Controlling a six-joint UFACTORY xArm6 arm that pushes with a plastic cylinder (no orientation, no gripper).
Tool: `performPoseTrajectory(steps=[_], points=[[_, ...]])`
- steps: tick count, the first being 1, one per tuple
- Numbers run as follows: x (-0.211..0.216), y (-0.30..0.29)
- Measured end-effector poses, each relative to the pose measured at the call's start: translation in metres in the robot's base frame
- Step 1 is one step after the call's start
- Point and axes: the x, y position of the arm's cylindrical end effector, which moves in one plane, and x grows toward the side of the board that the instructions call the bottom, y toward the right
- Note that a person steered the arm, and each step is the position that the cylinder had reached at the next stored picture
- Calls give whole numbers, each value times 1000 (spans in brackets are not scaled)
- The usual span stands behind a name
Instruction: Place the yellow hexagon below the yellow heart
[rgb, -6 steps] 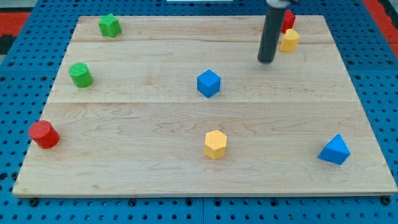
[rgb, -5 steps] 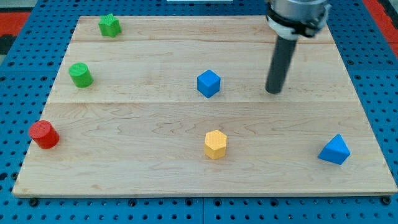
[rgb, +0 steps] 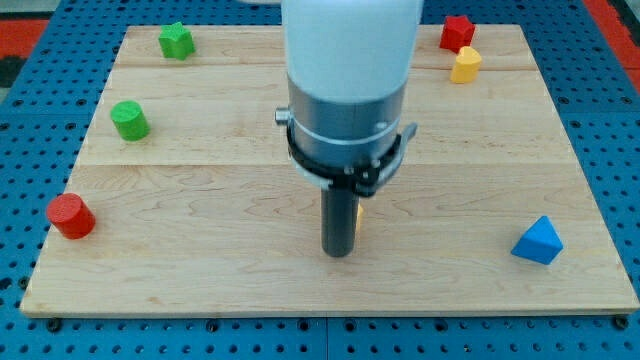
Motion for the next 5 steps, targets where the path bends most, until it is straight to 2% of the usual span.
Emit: performPoseTrajectory(steps=[2,4,5], points=[[-66,98],[-63,111],[-39,93]])
